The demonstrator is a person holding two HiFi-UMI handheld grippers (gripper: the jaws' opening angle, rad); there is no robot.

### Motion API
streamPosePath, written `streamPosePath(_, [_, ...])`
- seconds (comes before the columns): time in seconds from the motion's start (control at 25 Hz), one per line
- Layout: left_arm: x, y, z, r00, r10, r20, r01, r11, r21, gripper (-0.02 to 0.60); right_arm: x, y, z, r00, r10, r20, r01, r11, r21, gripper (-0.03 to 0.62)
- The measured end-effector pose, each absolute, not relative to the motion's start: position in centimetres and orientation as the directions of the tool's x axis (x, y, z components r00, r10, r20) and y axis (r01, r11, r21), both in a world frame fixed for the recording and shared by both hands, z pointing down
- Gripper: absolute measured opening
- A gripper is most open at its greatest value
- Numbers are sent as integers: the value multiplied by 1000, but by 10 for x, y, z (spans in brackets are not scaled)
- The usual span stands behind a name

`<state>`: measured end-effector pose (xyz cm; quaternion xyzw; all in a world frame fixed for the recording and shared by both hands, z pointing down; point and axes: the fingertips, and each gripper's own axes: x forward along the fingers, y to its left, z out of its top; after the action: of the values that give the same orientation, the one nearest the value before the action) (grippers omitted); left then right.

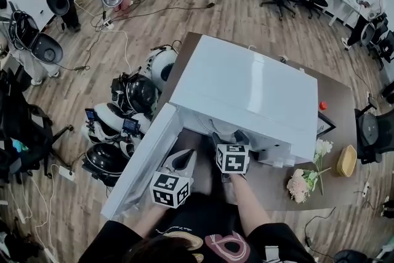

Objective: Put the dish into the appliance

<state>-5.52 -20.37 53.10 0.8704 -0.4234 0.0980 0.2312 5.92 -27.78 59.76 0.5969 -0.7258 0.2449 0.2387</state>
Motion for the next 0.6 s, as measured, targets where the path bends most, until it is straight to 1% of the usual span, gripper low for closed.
streamPosePath(0.16, [-56,-204,531,619,-694,367,-785,-532,319,9,60,-276,600,-136,-723,678,-984,177,-8,327])
streamPosePath(0.28, [-56,-203,531,621,-692,368,-784,-533,319,9,60,-275,601,-122,-720,684,-984,177,10,327])
streamPosePath(0.6, [-59,-205,534,612,-699,370,-791,-523,318,9,61,-273,600,-129,-717,685,-986,165,-12,327])
